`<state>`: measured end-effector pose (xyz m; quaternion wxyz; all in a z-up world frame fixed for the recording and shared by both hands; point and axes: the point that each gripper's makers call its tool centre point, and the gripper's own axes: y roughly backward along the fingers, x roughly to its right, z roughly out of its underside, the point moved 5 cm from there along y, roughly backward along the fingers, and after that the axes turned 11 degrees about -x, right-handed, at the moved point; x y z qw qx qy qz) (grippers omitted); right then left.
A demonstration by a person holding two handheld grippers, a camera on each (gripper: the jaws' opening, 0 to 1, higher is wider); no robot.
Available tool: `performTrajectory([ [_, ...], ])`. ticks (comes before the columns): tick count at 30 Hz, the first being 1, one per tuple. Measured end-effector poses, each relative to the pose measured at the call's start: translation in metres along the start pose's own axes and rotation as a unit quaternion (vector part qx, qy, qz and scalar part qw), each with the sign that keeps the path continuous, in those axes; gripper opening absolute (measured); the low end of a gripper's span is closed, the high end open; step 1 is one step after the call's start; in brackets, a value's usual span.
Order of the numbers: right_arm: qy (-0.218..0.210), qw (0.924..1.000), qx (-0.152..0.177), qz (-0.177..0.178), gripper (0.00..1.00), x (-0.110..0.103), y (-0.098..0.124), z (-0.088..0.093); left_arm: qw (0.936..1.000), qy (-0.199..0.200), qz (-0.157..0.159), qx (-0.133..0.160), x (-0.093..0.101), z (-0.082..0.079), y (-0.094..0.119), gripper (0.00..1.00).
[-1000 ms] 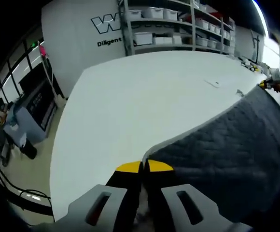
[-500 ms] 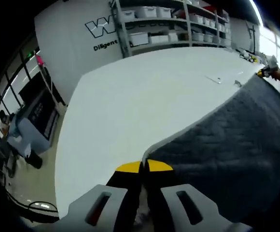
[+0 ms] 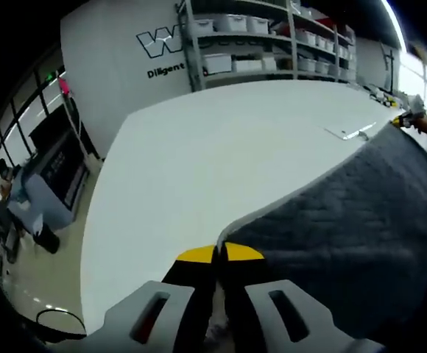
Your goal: Open the folded towel by lifting each exposed corner and separating the folded layers until the towel lies flat within the target outline without major curled edges
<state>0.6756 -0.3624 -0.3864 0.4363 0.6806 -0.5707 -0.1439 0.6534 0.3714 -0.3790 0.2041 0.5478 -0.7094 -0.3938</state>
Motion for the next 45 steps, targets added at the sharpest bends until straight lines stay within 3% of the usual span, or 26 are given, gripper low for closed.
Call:
performTrajectory([
  [4,-0.007,1.0000,0.002,-0.005,0.00,0.002,-0.002,-0.003,1.0000,0.005,0.001,0.002,0.005,0.000,0.001,0.02],
  [13,-0.009,0.9999,-0.002,-0.010,0.00,0.001,-0.002,-0.005,0.9993,-0.031,-0.021,-0.005,0.003,-0.010,-0.006,0.02],
  [18,-0.012,0.9999,0.002,-0.012,0.00,-0.001,-0.001,-0.005,0.9995,-0.024,-0.019,-0.002,-0.002,-0.012,-0.008,0.02],
  [21,-0.027,0.9992,0.014,-0.024,0.00,-0.001,-0.001,-0.006,0.9999,0.011,-0.008,0.002,-0.005,-0.013,-0.010,0.03],
  [23,-0.031,0.9992,0.015,-0.022,0.04,0.002,-0.001,-0.005,0.9995,0.030,-0.012,0.004,-0.012,-0.014,-0.009,0.14],
  [25,-0.029,0.9993,0.018,-0.012,0.11,0.005,0.000,-0.005,0.9992,0.030,-0.027,0.003,-0.019,-0.015,-0.009,0.27],
  [28,-0.015,0.9995,0.028,-0.001,0.18,0.010,0.000,-0.005,0.9986,0.025,-0.047,-0.001,-0.020,-0.012,-0.004,0.39],
  [30,-0.023,0.9992,0.031,-0.001,0.20,0.012,0.000,-0.004,0.9976,0.018,-0.067,-0.002,-0.021,-0.012,0.000,0.44],
  [34,-0.040,0.9986,0.031,-0.011,0.25,0.011,0.002,-0.004,0.9972,0.016,-0.072,-0.007,-0.020,-0.014,0.004,0.47],
  [36,-0.083,0.9940,0.046,-0.055,0.31,0.006,0.004,-0.007,0.9981,0.042,-0.043,0.016,-0.015,-0.020,0.007,0.51],
  [39,-0.105,0.9907,0.056,-0.065,0.53,0.012,0.008,-0.006,0.9894,0.120,0.022,0.078,-0.002,-0.031,0.018,0.62],
  [43,-0.111,0.9909,0.065,-0.038,0.72,0.023,0.016,-0.004,0.9900,0.111,-0.006,0.087,-0.001,-0.032,0.027,0.81],
  [45,-0.120,0.9886,0.088,-0.021,0.93,0.029,0.022,-0.008,0.9898,0.110,-0.011,0.090,-0.003,-0.034,0.030,0.92],
])
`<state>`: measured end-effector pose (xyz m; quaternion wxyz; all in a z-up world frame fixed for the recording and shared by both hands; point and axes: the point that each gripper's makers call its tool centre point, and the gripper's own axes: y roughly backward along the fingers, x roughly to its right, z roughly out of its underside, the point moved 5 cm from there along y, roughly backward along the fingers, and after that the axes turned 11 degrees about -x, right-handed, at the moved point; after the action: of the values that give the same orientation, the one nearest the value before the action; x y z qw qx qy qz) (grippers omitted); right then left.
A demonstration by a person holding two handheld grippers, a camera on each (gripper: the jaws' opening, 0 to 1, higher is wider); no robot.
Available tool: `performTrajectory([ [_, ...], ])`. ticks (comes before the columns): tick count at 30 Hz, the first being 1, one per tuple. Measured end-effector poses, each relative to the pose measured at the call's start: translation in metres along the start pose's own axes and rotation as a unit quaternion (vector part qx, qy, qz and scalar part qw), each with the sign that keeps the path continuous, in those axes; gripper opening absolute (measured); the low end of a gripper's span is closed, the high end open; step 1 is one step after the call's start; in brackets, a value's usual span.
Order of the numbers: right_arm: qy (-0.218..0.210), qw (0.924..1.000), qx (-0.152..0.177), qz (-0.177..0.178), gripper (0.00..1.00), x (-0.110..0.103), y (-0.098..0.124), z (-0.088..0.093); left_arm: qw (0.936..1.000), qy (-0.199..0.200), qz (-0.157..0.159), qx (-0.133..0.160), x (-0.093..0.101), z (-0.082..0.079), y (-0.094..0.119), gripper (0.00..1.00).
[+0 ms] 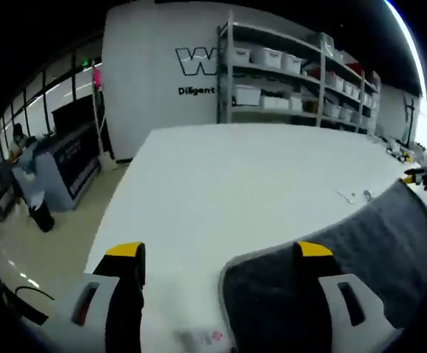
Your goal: Open the folded towel by lifting each exposed corner and separating the folded layers until the towel lies flat within the target outline without major curled edges
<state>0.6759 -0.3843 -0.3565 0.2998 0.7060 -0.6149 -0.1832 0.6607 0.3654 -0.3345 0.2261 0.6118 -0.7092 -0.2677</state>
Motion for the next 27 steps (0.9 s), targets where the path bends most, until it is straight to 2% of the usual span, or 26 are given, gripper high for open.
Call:
performTrajectory([
  [1,-0.002,1.0000,0.006,0.002,0.98,0.001,0.001,-0.001,1.0000,0.001,0.000,0.000,-0.001,-0.001,-0.001,1.00],
  [2,-0.006,0.9998,0.014,0.009,1.00,0.002,0.005,-0.004,1.0000,0.001,-0.001,0.000,-0.002,-0.001,-0.001,0.99],
  [3,0.012,0.9987,0.035,0.036,1.00,0.007,0.021,-0.009,0.9996,-0.008,-0.021,0.019,-0.006,-0.007,0.005,1.00],
  [4,0.023,0.9974,0.049,0.047,1.00,0.009,0.027,-0.013,0.9993,-0.014,-0.026,0.023,-0.006,-0.008,0.007,1.00],
  [5,0.024,0.9975,0.051,0.043,1.00,0.007,0.032,-0.013,0.9986,-0.022,-0.041,0.027,0.004,-0.002,0.018,1.00],
  [6,0.021,0.9977,0.051,0.041,1.00,0.007,0.037,-0.014,0.9984,-0.027,-0.041,0.028,0.007,-0.001,0.021,1.00],
  [10,0.006,0.9982,0.049,0.034,1.00,0.004,0.051,-0.013,0.9984,-0.044,-0.025,0.025,0.020,0.003,0.032,1.00],
  [13,0.005,0.9969,0.070,0.033,1.00,-0.001,0.067,-0.019,0.9980,-0.053,-0.019,0.029,0.027,-0.001,0.041,1.00],
  [16,0.007,0.9962,0.083,0.025,1.00,-0.013,0.081,-0.024,0.9979,-0.056,0.001,0.032,0.039,-0.003,0.053,1.00],
  [19,0.016,0.9956,0.092,0.011,1.00,-0.028,0.095,-0.030,0.9970,-0.067,0.006,0.038,0.045,-0.005,0.061,1.00],
  [22,0.015,0.9955,0.094,0.009,1.00,-0.039,0.112,-0.032,0.9956,-0.080,0.008,0.049,0.056,-0.005,0.078,1.00],
  [25,0.023,0.9928,0.117,0.010,1.00,-0.051,0.132,-0.031,0.9946,-0.062,0.017,0.081,0.064,-0.003,0.098,1.00],
  [27,0.025,0.9900,0.139,0.009,1.00,-0.059,0.144,-0.028,0.9945,-0.063,0.021,0.081,0.068,0.005,0.106,1.00],
])
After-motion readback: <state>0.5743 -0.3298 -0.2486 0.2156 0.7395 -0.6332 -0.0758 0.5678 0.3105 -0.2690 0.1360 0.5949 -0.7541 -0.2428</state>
